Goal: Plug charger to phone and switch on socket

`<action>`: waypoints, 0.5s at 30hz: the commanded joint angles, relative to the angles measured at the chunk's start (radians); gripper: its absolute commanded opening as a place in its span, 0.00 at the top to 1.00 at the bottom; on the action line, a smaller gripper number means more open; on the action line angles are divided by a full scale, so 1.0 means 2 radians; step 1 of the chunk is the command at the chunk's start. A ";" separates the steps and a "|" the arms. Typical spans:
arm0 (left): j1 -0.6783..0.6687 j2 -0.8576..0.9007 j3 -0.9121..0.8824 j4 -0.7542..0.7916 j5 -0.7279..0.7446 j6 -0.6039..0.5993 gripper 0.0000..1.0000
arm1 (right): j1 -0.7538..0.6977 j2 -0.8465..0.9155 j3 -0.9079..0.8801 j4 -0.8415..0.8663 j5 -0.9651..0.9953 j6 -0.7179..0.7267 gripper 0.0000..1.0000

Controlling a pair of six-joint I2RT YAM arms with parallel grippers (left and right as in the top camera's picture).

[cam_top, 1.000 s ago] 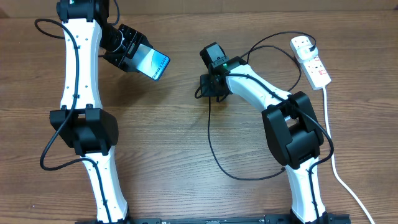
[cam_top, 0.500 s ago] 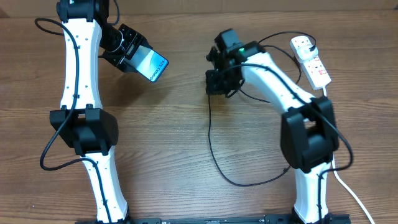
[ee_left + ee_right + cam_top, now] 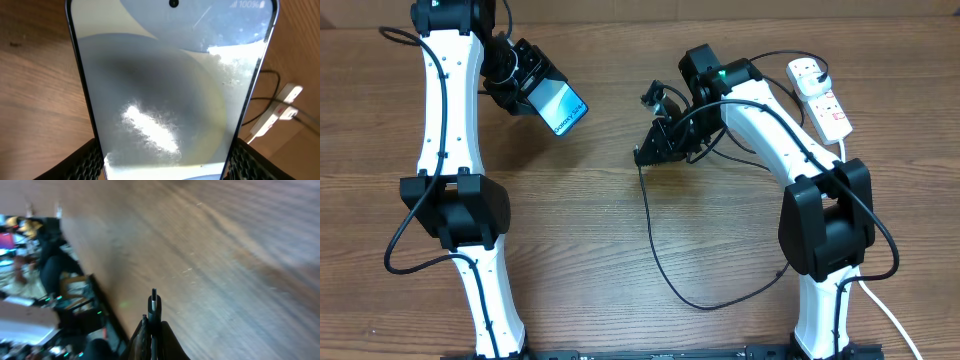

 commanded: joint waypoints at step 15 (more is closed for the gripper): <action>-0.012 -0.008 0.014 0.025 0.007 0.182 0.96 | 0.029 -0.014 0.010 -0.010 -0.137 -0.024 0.96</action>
